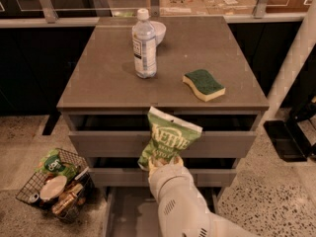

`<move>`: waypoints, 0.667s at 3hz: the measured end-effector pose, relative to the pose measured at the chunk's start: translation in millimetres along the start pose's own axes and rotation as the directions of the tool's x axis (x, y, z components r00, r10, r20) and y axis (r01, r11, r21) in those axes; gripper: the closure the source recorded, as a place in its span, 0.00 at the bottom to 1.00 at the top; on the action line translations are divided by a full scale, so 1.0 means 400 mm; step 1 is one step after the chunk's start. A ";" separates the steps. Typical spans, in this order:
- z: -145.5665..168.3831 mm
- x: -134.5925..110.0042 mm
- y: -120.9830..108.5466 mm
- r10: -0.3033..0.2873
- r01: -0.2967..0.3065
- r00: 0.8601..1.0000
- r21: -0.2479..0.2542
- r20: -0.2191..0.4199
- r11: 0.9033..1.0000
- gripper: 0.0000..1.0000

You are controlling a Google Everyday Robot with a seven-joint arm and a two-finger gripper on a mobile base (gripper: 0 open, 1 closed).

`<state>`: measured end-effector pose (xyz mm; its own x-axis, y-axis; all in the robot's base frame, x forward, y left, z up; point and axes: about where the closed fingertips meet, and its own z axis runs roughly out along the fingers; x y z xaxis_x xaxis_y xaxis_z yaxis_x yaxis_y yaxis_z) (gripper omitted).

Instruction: Pick green jalapeno chip bag from bottom drawer and place on counter

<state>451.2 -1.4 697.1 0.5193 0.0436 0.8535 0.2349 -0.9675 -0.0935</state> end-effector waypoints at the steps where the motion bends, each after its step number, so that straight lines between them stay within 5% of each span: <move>1: -0.083 0.139 0.033 -0.029 0.029 0.994 -0.007 -0.102 1.000 1.00; 2: -0.126 0.257 0.079 -0.002 0.003 0.984 0.001 -0.179 1.000 1.00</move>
Offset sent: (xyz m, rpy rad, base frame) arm 0.0293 -0.0854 0.1732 0.0908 -0.2929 0.0032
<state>470.7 -39.9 807.9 0.3629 0.0005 0.9318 0.2375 -0.9670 -0.0919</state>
